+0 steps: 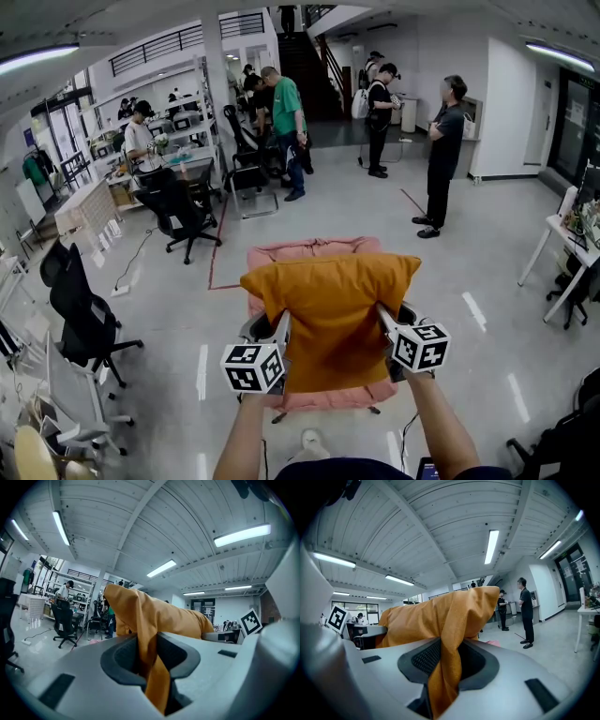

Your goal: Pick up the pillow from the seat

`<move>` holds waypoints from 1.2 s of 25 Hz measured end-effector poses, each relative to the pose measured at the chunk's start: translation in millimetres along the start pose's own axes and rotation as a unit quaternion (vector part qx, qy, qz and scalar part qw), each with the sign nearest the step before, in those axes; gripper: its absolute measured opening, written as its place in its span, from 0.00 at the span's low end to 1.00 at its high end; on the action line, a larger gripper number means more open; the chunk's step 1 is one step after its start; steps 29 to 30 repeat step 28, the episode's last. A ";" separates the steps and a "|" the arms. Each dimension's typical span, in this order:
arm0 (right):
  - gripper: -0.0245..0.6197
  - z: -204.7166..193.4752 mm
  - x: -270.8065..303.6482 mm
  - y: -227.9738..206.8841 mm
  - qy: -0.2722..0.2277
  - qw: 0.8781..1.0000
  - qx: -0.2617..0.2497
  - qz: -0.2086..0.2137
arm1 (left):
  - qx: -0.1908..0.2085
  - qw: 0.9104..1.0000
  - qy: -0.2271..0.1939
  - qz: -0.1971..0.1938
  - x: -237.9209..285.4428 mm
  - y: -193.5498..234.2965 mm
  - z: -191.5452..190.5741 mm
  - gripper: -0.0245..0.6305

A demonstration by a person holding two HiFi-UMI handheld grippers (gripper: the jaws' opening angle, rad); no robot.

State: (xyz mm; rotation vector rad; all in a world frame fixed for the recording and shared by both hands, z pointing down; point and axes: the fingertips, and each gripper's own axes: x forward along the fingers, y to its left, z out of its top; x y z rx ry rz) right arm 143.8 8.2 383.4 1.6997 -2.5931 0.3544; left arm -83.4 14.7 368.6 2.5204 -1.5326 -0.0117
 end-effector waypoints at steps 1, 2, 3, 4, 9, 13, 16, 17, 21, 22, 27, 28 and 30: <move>0.23 0.4 -2.8 -0.4 -0.001 1.000 0.000 0.000 | 0.001 1.000 -0.002 -0.001 -1.6 -2.8 0.9 0.19; 0.23 0.9 -5.1 -0.7 -0.002 1.000 0.000 0.000 | 0.002 1.000 -0.003 -0.001 -3.2 -5.3 1.6 0.19; 0.23 1.4 -6.7 -0.4 -0.002 1.000 0.000 0.001 | 0.002 1.000 -0.003 -0.001 -4.8 -6.8 2.0 0.19; 0.23 1.8 -7.4 0.7 -0.003 1.000 0.000 0.002 | 0.002 1.000 -0.003 -0.001 -6.1 -6.9 2.1 0.19; 0.23 1.2 -6.6 3.3 -0.001 1.000 -0.001 0.005 | 0.000 1.000 -0.001 0.000 -8.3 -4.1 0.6 0.19; 0.23 0.2 -12.5 -2.4 -0.002 1.000 0.004 0.002 | 0.002 1.000 -0.001 -0.002 -7.6 -12.3 0.5 0.19; 0.23 -1.2 -12.2 -1.7 -0.002 1.000 0.006 0.000 | 0.002 1.000 0.000 -0.003 -7.6 -10.9 0.1 0.19; 0.23 -1.3 -11.6 -0.9 -0.002 1.000 0.006 0.000 | 0.002 1.000 0.000 -0.004 -7.7 -9.9 0.4 0.19; 0.23 -2.6 -13.5 -1.5 -0.002 1.000 0.008 0.000 | 0.003 1.000 0.000 -0.005 -8.6 -11.9 -0.5 0.19; 0.23 -2.9 -15.0 -3.0 -0.002 1.000 0.009 0.000 | 0.003 1.000 0.000 -0.006 -8.3 -13.9 -0.8 0.19; 0.23 -0.2 -17.9 -8.8 -0.004 1.000 0.008 0.001 | 0.005 1.000 0.001 -0.006 -6.1 -20.0 -0.2 0.19; 0.23 0.6 -17.9 -9.5 -0.004 1.000 0.008 0.002 | 0.005 1.000 0.001 -0.006 -5.6 -20.8 0.0 0.19; 0.23 0.6 -17.9 -9.5 -0.004 1.000 0.008 0.002 | 0.005 1.000 0.001 -0.006 -5.6 -20.8 0.0 0.19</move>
